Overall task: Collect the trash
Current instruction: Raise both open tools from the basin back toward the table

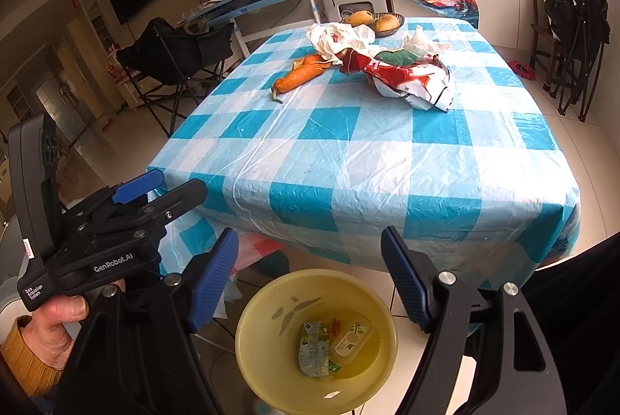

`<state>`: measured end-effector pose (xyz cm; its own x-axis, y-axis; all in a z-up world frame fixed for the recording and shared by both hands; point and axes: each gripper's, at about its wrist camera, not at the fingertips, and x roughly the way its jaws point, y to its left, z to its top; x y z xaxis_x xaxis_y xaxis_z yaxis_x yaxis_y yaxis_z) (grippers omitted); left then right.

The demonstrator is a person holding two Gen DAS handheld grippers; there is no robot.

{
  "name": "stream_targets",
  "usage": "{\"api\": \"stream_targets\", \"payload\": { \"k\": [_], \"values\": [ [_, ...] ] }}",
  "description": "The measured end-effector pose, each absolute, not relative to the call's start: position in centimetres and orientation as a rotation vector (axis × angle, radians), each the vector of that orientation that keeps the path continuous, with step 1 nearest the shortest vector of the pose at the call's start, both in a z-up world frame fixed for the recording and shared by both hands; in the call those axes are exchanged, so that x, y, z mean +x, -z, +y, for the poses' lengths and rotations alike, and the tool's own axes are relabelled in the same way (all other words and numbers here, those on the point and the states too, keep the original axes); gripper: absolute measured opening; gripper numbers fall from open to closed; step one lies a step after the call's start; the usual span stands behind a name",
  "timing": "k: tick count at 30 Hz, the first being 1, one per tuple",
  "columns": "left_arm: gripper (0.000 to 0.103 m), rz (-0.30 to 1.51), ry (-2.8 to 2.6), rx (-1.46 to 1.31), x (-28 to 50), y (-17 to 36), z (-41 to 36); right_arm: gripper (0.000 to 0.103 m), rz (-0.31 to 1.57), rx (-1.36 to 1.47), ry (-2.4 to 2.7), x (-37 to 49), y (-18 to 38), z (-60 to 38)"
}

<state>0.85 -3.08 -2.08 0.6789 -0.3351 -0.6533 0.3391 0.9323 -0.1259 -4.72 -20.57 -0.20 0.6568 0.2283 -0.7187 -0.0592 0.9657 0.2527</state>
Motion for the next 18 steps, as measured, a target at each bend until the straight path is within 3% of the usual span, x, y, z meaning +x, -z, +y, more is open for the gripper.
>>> {"api": "stream_targets", "payload": {
  "k": [18],
  "values": [
    [0.087,0.731,0.374,0.005,0.86,2.06,-3.21,0.073,0.844,0.205,-0.168,-4.8,0.23,-20.4]
  ]
}}
